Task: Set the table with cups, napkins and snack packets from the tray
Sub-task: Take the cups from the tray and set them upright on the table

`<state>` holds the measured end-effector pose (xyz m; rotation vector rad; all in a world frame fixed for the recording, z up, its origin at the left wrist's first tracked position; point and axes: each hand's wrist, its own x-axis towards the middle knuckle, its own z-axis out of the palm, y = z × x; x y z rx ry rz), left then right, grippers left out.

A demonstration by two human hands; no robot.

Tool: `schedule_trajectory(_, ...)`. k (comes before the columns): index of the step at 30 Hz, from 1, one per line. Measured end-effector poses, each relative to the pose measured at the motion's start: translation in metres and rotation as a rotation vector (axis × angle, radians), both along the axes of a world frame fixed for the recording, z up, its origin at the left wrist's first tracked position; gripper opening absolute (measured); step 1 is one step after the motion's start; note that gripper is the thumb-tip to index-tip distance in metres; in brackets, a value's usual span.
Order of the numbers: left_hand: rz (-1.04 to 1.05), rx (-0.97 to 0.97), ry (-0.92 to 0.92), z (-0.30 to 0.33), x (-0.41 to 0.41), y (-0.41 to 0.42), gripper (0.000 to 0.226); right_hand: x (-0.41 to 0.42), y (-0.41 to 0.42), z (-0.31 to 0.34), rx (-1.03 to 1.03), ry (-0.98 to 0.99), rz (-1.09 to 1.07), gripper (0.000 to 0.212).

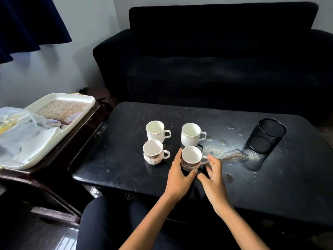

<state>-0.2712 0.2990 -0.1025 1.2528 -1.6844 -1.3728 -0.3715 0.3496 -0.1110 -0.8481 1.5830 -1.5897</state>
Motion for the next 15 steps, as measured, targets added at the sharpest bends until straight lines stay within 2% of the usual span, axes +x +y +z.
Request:
schedule_trajectory(5,0.014,-0.041,-0.039,0.0,0.007,0.008,0.083,0.001,0.0,0.005,0.008,0.102,-0.141,0.063)
schedule_trajectory(9,0.103,-0.131,-0.01,0.0,0.031,0.023,0.06,0.007,0.004,0.018,-0.062,0.363,-0.258,0.055)
schedule_trajectory(12,0.222,-0.28,0.037,0.01,0.051,0.025,0.039,0.016,0.002,0.031,-0.142,0.586,-0.198,0.046)
schedule_trajectory(15,0.353,-0.407,0.041,0.023,0.068,0.008,0.034,0.031,-0.01,0.044,-0.157,0.69,-0.037,0.042)
